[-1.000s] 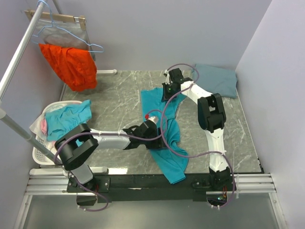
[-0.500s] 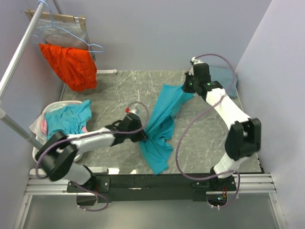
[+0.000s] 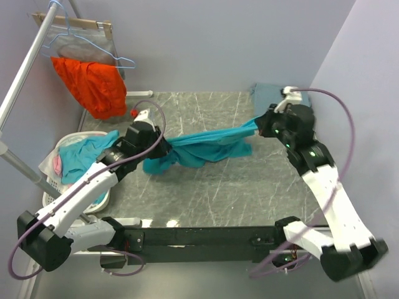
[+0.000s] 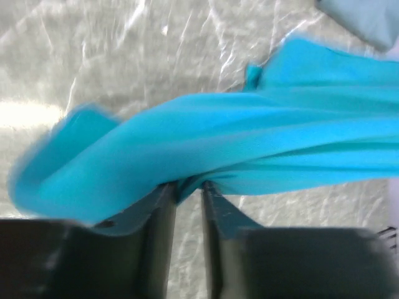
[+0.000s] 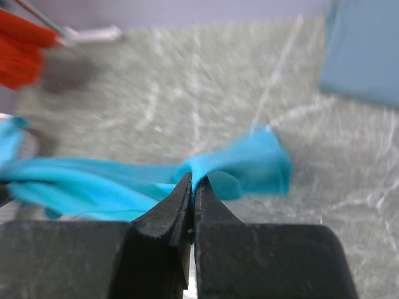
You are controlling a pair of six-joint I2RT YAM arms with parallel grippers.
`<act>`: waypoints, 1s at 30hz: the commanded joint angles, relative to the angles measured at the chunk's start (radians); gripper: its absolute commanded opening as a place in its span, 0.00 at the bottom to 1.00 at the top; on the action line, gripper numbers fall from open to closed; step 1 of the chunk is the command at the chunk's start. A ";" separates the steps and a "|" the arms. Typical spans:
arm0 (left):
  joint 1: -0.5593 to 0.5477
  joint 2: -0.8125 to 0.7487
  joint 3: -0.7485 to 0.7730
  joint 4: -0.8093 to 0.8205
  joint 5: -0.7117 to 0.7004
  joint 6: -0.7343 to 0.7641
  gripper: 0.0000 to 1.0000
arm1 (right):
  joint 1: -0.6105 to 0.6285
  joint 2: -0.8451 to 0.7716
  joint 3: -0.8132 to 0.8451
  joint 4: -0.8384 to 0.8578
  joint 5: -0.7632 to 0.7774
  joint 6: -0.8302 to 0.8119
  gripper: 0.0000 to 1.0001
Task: Fold and stack the t-shirts
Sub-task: Flatten out the tshirt
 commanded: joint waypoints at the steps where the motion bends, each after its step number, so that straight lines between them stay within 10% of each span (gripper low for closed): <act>1: 0.012 -0.041 0.114 -0.126 -0.005 0.131 0.46 | 0.012 -0.126 0.066 -0.052 -0.047 -0.026 0.00; 4: 0.014 -0.041 0.096 -0.117 0.028 0.143 0.72 | 0.018 -0.158 0.065 -0.087 -0.063 -0.019 0.00; 18: -0.004 0.145 -0.188 0.231 0.242 0.085 0.70 | 0.020 -0.048 -0.041 -0.037 0.019 -0.039 0.00; 30: -0.021 0.221 -0.167 0.311 -0.125 0.021 0.78 | 0.018 0.063 0.002 0.003 -0.009 -0.046 0.00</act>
